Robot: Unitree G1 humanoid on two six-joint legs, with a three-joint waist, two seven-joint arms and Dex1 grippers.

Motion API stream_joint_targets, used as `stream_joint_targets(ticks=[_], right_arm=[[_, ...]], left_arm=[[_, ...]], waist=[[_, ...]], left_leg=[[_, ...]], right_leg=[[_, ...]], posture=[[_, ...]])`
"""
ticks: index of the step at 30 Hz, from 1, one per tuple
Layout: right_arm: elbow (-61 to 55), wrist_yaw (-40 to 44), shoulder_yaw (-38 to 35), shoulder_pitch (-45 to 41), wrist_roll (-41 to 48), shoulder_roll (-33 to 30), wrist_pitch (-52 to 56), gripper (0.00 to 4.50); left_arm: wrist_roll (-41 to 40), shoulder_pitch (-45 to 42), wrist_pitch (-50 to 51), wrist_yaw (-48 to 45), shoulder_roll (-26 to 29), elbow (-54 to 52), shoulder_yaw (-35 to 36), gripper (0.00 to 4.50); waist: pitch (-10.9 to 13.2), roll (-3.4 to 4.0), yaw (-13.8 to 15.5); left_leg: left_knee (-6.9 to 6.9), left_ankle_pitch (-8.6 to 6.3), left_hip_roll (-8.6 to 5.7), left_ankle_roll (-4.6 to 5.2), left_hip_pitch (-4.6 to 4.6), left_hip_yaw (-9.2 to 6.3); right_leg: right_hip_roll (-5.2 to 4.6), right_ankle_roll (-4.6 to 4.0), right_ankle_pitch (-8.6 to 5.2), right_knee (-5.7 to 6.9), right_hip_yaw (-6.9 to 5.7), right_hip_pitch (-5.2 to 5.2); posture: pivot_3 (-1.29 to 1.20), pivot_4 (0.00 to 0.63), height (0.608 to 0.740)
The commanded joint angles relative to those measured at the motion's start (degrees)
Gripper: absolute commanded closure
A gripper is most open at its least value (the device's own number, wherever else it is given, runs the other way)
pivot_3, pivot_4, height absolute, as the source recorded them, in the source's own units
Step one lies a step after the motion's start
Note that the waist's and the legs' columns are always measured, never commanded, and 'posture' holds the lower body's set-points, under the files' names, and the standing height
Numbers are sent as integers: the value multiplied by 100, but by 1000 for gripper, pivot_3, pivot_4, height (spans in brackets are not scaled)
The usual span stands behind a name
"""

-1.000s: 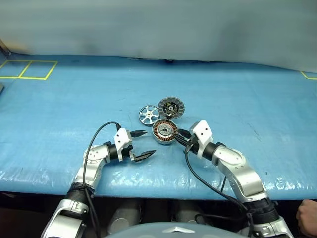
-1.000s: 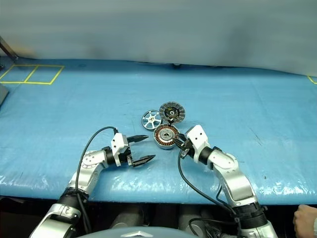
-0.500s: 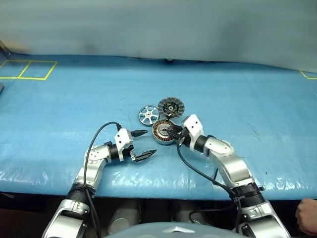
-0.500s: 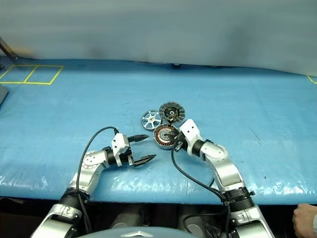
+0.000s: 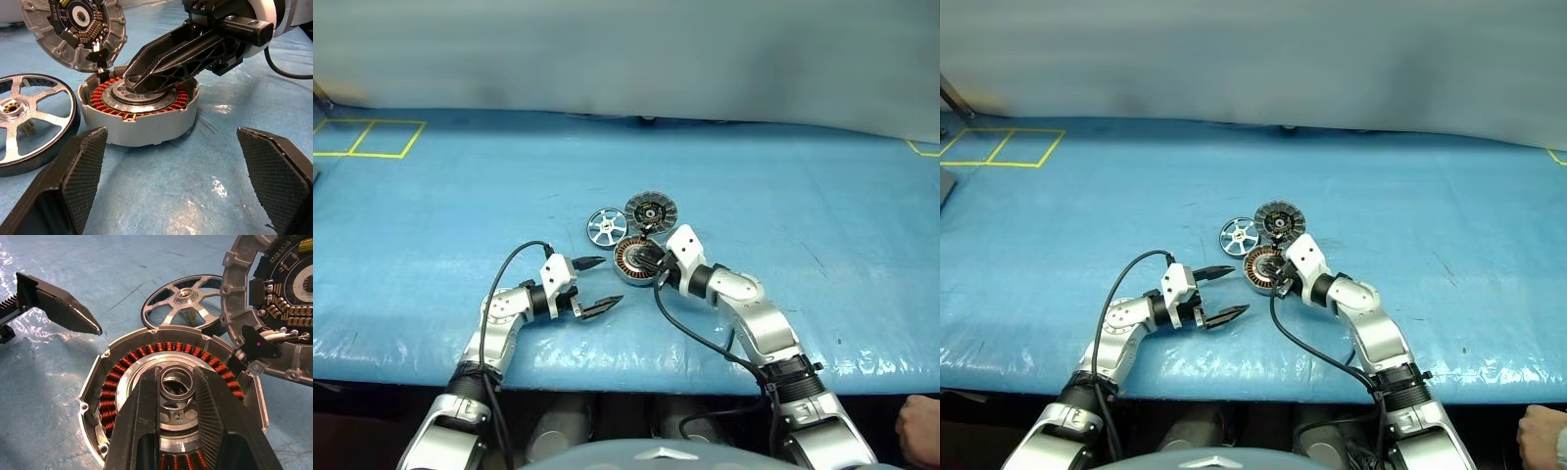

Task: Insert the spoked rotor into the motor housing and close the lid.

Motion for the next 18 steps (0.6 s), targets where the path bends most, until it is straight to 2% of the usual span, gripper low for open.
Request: stream_joint_targets(ticks=[1, 18], right_arm=[[-81, 54, -14, -97, 32, 42, -93, 3852], [-82, 53, -35, 42, -26, -33, -61, 3852]], left_arm=[[-19, -24, -129, 14, 2, 8, 33, 0], [2, -18, -140, 27, 1, 30, 32, 0]], waist=[[0, 0, -1], [0, 0, 0]], left_leg=[[0, 0, 0, 0, 0, 0], [0, 0, 0, 0, 3, 0]], right_leg=[[0, 0, 0, 0, 0, 0], [0, 0, 0, 0, 0, 0]], posture=[[0, 150, 740], [0, 150, 740]])
